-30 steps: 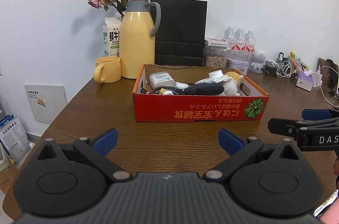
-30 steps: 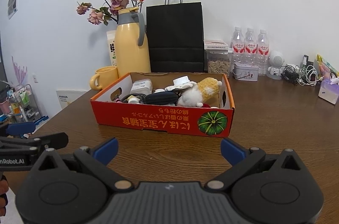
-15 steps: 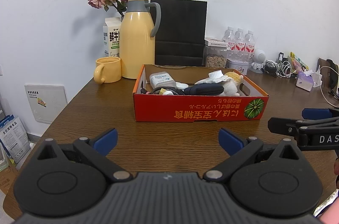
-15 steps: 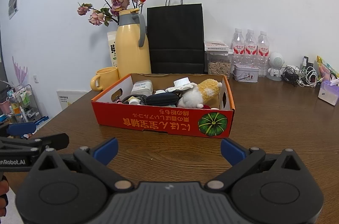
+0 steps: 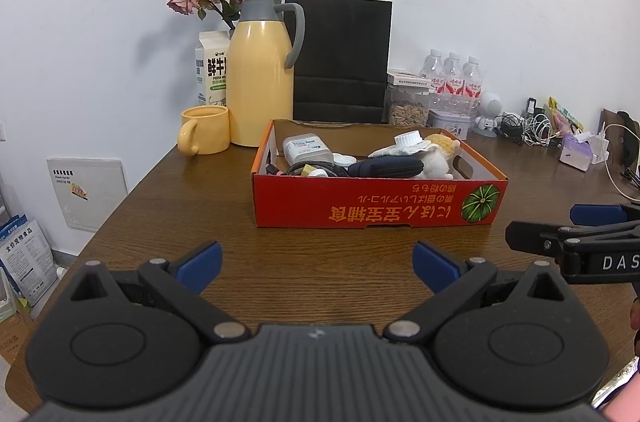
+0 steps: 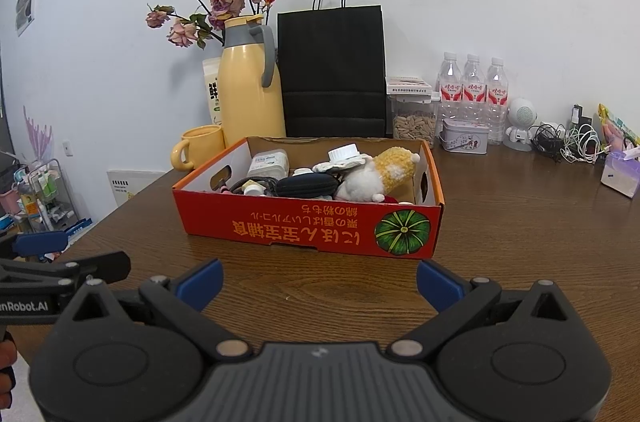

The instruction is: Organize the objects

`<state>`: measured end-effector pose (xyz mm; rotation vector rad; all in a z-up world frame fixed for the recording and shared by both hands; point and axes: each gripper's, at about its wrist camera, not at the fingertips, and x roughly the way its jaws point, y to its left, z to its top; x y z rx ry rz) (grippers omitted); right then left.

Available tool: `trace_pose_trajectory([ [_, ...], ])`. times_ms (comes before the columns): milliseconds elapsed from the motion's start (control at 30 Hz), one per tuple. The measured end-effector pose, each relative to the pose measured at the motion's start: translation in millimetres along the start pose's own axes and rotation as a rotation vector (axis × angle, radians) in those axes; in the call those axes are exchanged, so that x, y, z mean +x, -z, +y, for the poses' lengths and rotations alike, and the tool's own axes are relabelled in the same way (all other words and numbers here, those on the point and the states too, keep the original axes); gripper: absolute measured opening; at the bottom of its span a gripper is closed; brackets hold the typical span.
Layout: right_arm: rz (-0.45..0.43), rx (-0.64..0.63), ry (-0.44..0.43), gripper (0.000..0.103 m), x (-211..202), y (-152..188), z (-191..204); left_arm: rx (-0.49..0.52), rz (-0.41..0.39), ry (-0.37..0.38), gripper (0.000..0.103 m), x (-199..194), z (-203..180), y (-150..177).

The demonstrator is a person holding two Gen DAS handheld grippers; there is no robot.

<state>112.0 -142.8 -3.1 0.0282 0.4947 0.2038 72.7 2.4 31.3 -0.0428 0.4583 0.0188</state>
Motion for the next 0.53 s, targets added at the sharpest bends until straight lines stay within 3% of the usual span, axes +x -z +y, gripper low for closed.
trace_pose_trajectory([
  [533,0.000,0.000,-0.001,0.103,0.1,0.1,-0.1,0.002,-0.006,-0.007,0.103,-1.3,0.1,0.0],
])
